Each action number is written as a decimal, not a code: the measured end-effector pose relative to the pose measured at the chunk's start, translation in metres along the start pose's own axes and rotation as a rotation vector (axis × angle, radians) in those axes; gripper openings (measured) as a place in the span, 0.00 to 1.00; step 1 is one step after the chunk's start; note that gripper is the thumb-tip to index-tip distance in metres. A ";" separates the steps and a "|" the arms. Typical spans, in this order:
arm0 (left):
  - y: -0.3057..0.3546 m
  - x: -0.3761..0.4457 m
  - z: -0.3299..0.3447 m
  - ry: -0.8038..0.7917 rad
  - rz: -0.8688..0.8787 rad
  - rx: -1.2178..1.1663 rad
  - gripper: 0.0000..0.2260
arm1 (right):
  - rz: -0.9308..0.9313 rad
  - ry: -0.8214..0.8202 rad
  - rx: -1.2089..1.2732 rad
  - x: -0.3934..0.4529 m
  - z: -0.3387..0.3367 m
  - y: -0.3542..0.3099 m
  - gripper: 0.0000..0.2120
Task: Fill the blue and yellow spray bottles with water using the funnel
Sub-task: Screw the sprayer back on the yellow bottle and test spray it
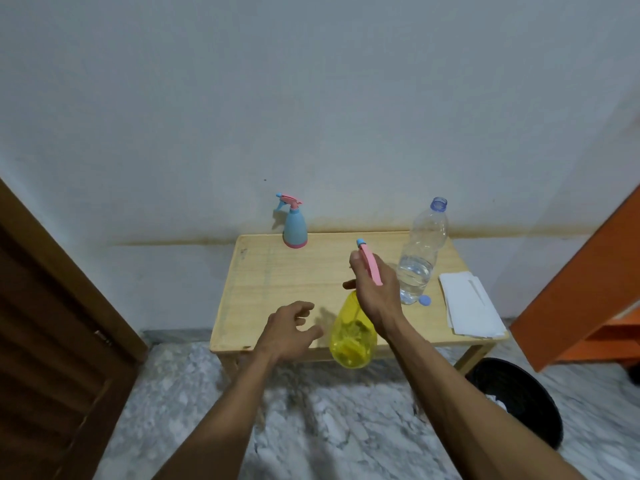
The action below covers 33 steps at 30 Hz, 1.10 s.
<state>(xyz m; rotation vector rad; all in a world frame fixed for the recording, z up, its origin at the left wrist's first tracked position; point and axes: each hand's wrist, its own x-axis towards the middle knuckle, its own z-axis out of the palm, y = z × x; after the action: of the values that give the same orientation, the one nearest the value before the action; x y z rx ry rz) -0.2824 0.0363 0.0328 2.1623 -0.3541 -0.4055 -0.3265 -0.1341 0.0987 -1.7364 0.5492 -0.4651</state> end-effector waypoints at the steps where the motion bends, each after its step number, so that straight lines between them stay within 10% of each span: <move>1: 0.002 0.000 0.004 -0.015 0.019 -0.013 0.23 | -0.012 0.005 0.021 0.003 0.002 -0.005 0.17; 10: 0.020 0.046 0.017 -0.171 0.122 -0.079 0.35 | -0.087 -0.015 0.098 0.044 0.015 -0.017 0.12; 33: 0.025 0.303 0.064 0.219 0.073 -0.080 0.36 | -0.140 -0.049 -0.131 0.284 0.060 0.053 0.10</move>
<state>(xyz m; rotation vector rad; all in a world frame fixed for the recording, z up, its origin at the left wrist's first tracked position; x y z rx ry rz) -0.0372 -0.1433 -0.0303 2.0840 -0.2877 -0.1372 -0.0685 -0.2638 0.0394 -1.9153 0.4322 -0.4927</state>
